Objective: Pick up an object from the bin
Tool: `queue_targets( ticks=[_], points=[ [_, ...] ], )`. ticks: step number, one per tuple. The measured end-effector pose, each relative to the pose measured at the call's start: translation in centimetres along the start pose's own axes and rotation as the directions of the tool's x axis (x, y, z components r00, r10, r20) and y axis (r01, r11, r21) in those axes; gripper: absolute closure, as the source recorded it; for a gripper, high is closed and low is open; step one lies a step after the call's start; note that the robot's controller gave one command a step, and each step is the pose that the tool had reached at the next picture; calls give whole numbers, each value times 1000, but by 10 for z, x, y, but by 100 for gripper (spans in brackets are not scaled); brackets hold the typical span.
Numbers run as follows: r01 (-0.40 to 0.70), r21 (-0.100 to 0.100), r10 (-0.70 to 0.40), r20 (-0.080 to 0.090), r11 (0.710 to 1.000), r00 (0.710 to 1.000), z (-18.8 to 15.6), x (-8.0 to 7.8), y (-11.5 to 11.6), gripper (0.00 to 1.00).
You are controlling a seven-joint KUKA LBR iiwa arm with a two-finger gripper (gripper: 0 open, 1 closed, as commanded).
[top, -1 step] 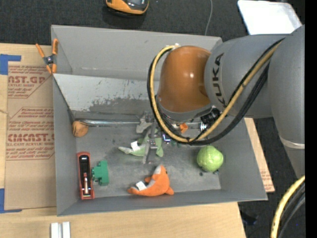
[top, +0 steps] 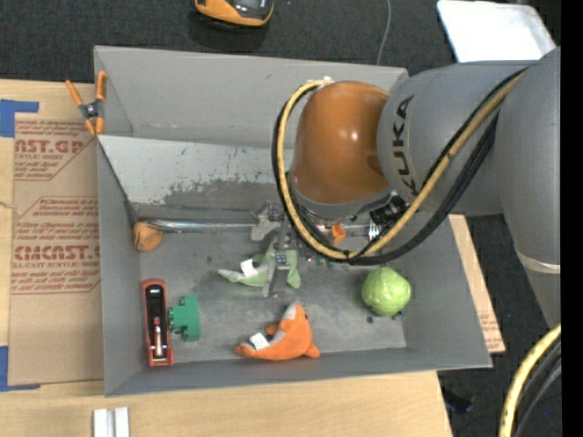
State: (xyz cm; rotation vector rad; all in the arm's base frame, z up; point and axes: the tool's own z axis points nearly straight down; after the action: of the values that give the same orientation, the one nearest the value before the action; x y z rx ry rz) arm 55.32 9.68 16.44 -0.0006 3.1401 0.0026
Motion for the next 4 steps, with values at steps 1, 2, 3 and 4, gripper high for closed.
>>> queue_targets(
  ticks=[1, 2, 3, 4],
  points=[
    [-65, -2, 65, 4, 998, 998, 58, 15, -31, 0],
    [-155, -10, 155, 21, 988, 988, 84, 22, -53, 100],
    [-155, -10, 155, 21, 988, 988, 84, 22, -53, 100],
    [-128, -6, 128, 11, 992, 992, 31, 21, -65, 100]
  ],
)
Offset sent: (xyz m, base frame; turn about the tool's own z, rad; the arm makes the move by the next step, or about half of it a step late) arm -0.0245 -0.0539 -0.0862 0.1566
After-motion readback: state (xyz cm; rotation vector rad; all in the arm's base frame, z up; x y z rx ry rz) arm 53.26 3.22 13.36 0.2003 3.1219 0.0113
